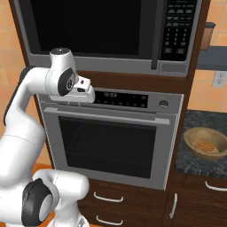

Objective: Open the microwave, place the bowl with waffle inside the microwave, then close the microwave door and turn it on.

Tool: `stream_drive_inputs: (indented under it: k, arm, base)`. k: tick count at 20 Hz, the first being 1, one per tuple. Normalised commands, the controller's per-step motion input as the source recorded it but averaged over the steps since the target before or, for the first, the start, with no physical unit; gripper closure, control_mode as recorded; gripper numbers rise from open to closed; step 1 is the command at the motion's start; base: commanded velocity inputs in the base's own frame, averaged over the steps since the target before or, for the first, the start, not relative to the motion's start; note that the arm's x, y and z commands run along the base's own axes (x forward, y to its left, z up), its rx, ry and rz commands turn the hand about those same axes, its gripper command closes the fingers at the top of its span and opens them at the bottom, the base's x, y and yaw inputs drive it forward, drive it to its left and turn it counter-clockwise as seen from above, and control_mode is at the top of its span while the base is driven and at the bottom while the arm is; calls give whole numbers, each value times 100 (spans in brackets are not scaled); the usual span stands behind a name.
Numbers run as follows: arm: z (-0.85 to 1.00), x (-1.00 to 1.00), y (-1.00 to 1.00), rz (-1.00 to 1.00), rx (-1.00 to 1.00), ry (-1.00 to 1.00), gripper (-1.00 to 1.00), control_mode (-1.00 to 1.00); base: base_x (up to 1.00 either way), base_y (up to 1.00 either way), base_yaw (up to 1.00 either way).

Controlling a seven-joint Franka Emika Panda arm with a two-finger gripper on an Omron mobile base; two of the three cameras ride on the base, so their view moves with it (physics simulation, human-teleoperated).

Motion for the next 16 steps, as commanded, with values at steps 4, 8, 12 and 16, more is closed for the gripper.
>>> stream_drive_inputs:
  k: [4,8,12,16]
  arm:
    - [0,-7,0,0,0,-4,-100,-100]
    - [13,-50,-17,-7,0,-26,-100,-100]
    - [50,-46,-55,-12,2,-34,-100,-100]
    - [71,-26,-59,-10,5,-26,-100,-100]
  base:
    - [0,0,0]
    - [0,0,0]
    - [0,0,0]
    - [0,0,0]
